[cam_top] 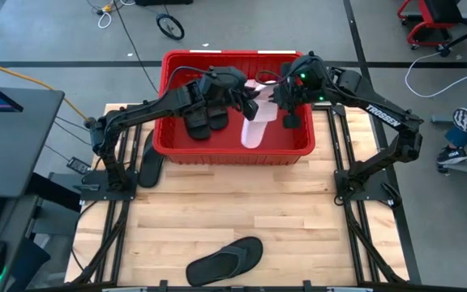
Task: Pick and place slides into bin
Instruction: Put the pink slide into the red bin
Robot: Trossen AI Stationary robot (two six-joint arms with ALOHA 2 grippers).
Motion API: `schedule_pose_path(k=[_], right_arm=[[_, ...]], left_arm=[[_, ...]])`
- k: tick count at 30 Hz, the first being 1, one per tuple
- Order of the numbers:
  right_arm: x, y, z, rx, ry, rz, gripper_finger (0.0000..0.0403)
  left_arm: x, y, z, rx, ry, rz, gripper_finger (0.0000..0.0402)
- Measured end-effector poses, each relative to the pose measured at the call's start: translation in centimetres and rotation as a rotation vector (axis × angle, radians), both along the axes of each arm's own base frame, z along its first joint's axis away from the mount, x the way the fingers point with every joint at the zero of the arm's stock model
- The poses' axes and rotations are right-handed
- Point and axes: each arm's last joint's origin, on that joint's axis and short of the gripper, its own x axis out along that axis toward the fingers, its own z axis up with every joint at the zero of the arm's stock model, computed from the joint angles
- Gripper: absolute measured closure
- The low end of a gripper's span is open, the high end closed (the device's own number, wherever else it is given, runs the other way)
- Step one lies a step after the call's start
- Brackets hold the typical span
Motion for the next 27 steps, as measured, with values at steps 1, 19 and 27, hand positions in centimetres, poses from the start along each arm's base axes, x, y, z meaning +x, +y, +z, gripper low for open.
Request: schedule_pose_path(k=[1, 19, 27], right_arm=[[-0.1, -0.1, 0.0, -0.008, 0.005, -0.020, 0.0351], [-3.9, 0.5, 3.3, -0.113, -0.203, -0.554, 0.0264], [-6.8, 2.1, 4.9, -0.030, -0.338, -0.603, 0.0265]], left_arm=[[-0.1, 0.0, -0.1, -0.013, 0.009, 0.012, 0.0361], [1.6, 1.3, -3.5, -0.306, -0.226, 0.546, 0.0361], [4.7, 2.2, -9.6, -0.399, -0.350, 0.819, 0.0361]])
